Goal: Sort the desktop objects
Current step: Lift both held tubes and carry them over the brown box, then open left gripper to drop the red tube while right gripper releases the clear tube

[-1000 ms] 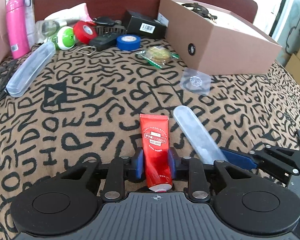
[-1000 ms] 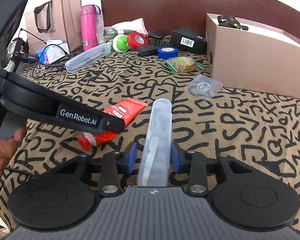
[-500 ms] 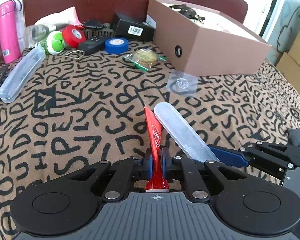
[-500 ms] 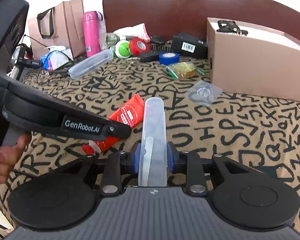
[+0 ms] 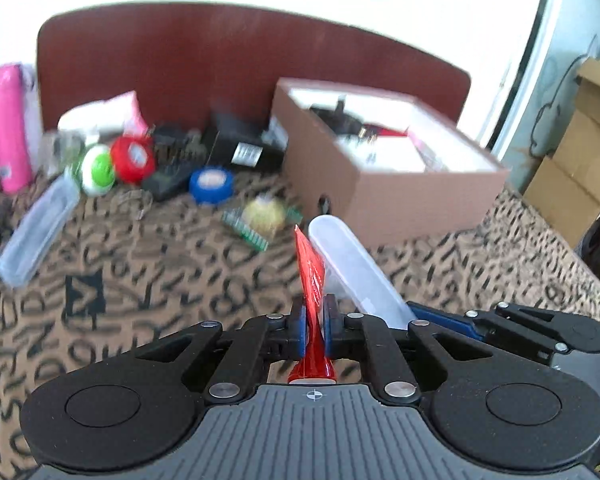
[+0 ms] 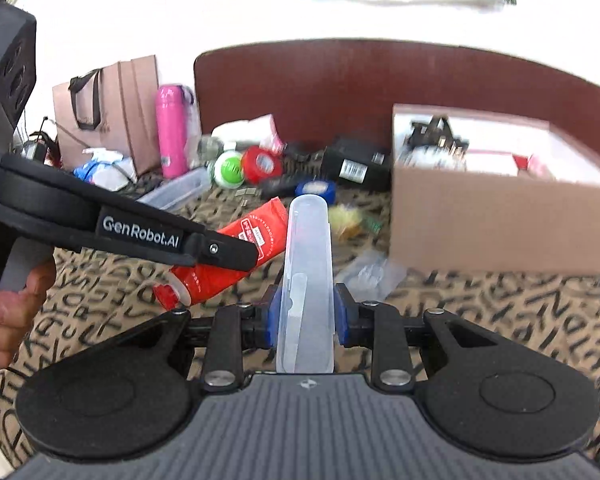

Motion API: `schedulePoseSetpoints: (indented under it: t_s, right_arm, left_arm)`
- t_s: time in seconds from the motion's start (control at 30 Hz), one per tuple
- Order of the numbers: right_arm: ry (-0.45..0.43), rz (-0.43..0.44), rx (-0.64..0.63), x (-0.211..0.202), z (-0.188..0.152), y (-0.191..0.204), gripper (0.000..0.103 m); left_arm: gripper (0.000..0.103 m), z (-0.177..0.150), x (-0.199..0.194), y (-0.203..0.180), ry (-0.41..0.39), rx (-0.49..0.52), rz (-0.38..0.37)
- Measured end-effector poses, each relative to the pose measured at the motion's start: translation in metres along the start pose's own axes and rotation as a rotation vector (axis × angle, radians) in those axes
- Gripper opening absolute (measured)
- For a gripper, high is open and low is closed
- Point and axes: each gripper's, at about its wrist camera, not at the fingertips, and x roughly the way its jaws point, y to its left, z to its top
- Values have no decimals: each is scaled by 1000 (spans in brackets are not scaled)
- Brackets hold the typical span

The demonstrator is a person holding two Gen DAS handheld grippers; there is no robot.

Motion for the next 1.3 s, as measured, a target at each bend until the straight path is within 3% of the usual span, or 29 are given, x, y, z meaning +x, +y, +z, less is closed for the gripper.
schedulePoseSetpoints:
  t_s: [0.23,0.5,0.83,1.3]
  right_arm:
    - [-98,-53,5,-6,39,-29,31]
    - [-150,-124,26,4,75,-74,31]
    - [-176,-205,111,32,108,-154,31]
    - [-125,-301,169,83,110,-240,32]
  left_arm:
    - [2,49,7,-23,-78,18,-47]
    - [3,103,36,-53,-111,11,-92]
    - [3,163,112,-92,-83,8,-165]
    - [5,196,220,-129,-29,17,-214]
